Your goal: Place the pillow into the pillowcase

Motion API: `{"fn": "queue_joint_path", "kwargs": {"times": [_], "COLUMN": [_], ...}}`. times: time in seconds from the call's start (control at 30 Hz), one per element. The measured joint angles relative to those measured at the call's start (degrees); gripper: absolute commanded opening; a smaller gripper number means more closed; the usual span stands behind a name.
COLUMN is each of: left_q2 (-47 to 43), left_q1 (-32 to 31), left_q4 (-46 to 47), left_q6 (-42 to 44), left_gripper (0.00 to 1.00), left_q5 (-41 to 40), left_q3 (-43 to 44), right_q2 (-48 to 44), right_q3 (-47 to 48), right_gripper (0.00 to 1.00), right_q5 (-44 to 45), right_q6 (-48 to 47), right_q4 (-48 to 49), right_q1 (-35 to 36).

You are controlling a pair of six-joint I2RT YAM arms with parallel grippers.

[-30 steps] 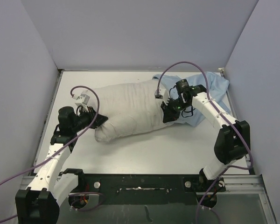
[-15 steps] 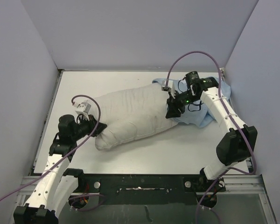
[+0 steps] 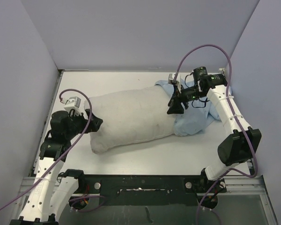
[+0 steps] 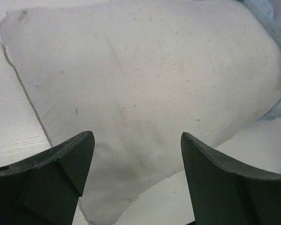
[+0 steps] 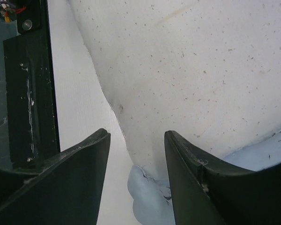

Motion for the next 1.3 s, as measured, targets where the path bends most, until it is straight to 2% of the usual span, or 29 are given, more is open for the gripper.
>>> {"fn": "queue_joint_path", "kwargs": {"times": [0.13,0.3,0.4,0.47,0.6,0.67,0.8,0.9,0.93,1.0,1.1,1.13,1.2,1.27,1.3], "left_q2": [-0.2,1.7,3.1,4.8,12.6,18.8,30.7,37.6,39.6,42.1,44.2,44.6,45.4,46.0,46.2], "left_q1": [0.0,-3.8,-12.1,-20.2,-38.4,-47.1,-56.8,-58.4,-58.3,-58.2,-57.7,-57.6,-56.9,-55.6,-54.9], "left_q4": [-0.2,0.0,0.4,1.1,2.0,3.8,7.4,8.5,9.0,10.3,13.0,13.9,16.1,17.9,18.3], "left_q6": [0.1,1.9,5.5,9.3,19.2,26.0,39.2,46.1,48.0,50.6,52.9,53.2,53.5,53.4,52.9], "left_gripper": [0.66,0.68,0.73,0.78,0.92,0.95,0.95,0.95,0.93,0.82,0.54,0.45,0.15,0.02,0.00], "left_q5": [2.6,6.1,4.7,1.8,-9.4,-15.7,-23.3,-26.6,-27.8,-29.8,-32.0,-32.5,-33.1,-32.7,-32.3], "left_q3": [5.7,8.4,8.4,8.5,11.1,13.1,14.1,14.2,14.3,14.3,14.3,14.3,14.3,14.3,14.3], "right_q2": [0.0,0.0,0.1,0.3,1.4,2.2,4.0,5.6,6.1,7.2,8.4,8.8,9.6,10.1,10.3], "right_q3": [0.0,1.1,2.1,2.3,2.3,2.3,2.3,2.3,2.3,2.3,2.3,2.3,2.5,3.2,3.8], "right_gripper": [0.55,0.57,0.57,0.56,0.55,0.55,0.49,0.42,0.39,0.28,0.07,0.03,0.00,0.00,0.00], "right_q5": [-0.2,2.4,6.6,10.1,16.7,19.6,24.4,27.2,28.0,29.5,31.2,31.7,32.2,32.1,31.9], "right_q6": [1.0,5.6,10.2,13.2,17.9,19.5,21.4,22.1,22.3,22.6,22.7,22.7,22.6,22.6,22.6], "right_q4": [0.8,4.1,7.8,10.1,13.5,14.7,16.3,17.0,17.2,17.5,17.7,17.8,17.7,17.5,17.3], "right_q1": [-0.5,-0.6,-0.6,-0.6,-0.6,-0.3,1.2,3.1,3.6,4.6,5.3,5.5,5.6,5.8,6.0]}}
